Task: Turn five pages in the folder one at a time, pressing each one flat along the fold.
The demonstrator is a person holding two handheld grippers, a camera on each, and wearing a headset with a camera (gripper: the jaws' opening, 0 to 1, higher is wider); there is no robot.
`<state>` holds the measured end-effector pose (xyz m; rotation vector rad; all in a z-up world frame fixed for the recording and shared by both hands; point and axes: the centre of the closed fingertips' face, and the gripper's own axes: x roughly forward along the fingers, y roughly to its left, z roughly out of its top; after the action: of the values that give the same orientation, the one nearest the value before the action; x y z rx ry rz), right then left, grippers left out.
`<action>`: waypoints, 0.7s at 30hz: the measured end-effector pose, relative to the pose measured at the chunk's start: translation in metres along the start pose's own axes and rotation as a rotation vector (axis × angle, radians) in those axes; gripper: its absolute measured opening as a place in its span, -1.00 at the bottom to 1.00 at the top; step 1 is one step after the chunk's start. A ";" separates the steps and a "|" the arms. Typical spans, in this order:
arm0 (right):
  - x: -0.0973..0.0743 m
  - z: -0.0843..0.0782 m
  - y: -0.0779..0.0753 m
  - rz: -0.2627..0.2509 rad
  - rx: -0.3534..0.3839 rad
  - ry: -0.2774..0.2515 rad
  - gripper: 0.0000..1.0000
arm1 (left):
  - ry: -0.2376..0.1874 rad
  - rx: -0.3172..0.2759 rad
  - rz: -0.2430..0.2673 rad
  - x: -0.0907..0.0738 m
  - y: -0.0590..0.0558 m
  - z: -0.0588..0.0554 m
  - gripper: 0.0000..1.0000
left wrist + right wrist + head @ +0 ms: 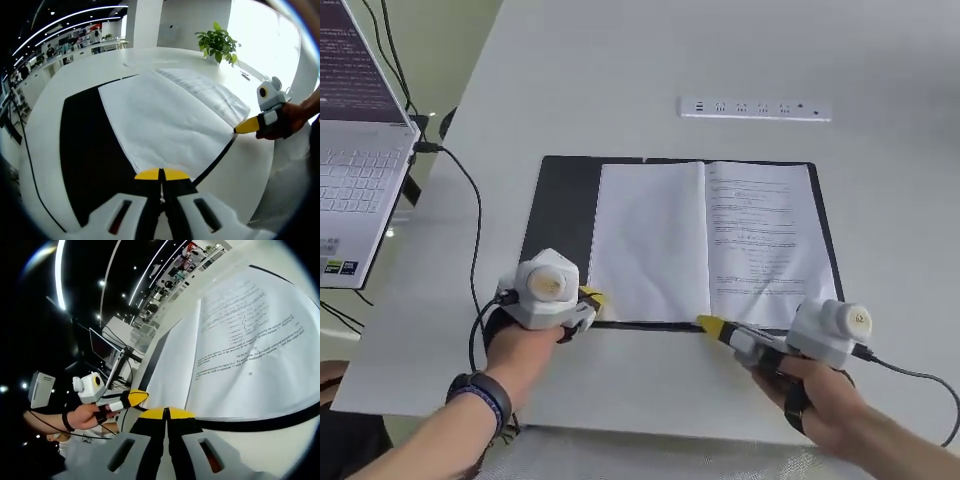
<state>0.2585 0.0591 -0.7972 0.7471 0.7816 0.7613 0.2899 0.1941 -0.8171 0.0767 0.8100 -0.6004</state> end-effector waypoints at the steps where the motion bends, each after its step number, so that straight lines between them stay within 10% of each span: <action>1: 0.000 0.000 0.003 0.002 -0.005 0.003 -1.00 | -0.018 -0.082 -0.022 0.000 -0.003 0.001 -0.98; 21: -0.043 0.017 0.006 -0.076 -0.211 0.001 -0.58 | -0.075 -0.088 -0.030 -0.032 -0.024 0.017 -0.53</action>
<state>0.2498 0.0227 -0.7701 0.5248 0.7137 0.7617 0.2709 0.1847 -0.7789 -0.0385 0.7652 -0.5914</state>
